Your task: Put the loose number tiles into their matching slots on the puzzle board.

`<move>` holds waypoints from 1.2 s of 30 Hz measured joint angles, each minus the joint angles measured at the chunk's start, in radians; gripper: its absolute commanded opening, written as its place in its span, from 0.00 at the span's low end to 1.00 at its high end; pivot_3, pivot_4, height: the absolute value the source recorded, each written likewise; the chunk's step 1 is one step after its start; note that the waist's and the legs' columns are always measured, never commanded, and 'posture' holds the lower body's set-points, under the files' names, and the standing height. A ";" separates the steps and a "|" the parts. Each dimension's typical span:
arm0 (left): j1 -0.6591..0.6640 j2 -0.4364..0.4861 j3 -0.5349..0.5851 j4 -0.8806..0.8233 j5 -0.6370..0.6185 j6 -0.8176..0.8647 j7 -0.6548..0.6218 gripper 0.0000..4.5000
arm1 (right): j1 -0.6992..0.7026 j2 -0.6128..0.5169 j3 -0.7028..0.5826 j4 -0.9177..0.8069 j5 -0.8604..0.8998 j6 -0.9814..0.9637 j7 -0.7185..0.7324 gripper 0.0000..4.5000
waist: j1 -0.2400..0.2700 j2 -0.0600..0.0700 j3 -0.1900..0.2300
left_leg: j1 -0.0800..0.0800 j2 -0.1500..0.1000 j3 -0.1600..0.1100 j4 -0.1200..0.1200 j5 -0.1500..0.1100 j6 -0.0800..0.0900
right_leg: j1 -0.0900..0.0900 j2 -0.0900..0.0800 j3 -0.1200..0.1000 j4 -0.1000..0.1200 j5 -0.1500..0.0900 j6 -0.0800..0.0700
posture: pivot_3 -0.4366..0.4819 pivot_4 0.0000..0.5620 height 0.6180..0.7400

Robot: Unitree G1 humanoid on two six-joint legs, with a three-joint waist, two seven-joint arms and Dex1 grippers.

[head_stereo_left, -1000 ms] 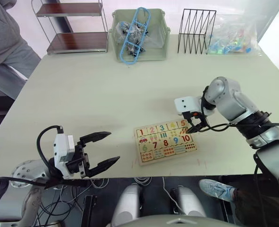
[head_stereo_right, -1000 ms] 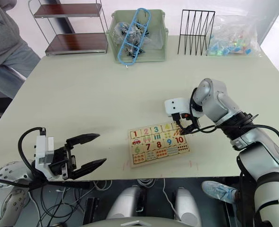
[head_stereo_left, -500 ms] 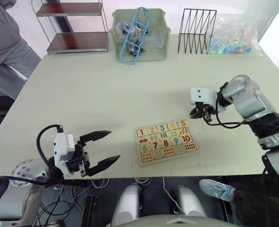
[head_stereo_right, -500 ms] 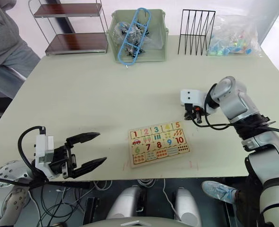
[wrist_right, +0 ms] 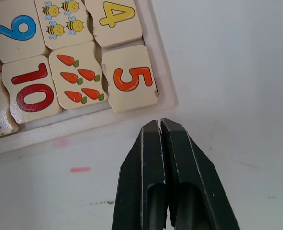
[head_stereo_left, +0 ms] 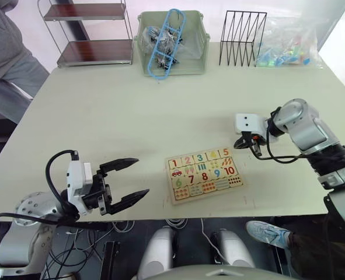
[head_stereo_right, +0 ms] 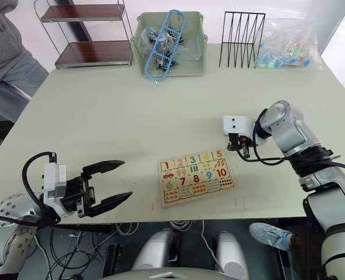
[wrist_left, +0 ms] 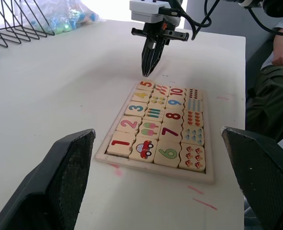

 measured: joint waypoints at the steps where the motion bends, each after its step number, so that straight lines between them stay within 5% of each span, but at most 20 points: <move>1: 0.003 0.000 0.001 0.000 0.000 0.000 0.000 1.00 | 0.000 0.001 0.001 0.000 0.001 0.000 0.000 0.01 | 0.000 0.000 0.000 | 0.000 0.000 0.000 0.000 0.000 0.000 | 0.000 0.000 0.000 0.000 0.000 0.000 | 0.48 0.27 1.00; 36: 0.009 0.000 0.006 0.000 0.000 0.000 0.000 1.00 | 0.028 0.017 0.011 -0.055 0.011 0.006 0.016 0.01 | 0.001 0.000 0.000 | 0.000 0.000 0.000 0.000 0.000 0.000 | 0.000 0.002 0.000 0.001 0.000 0.000 | 0.48 0.27 1.00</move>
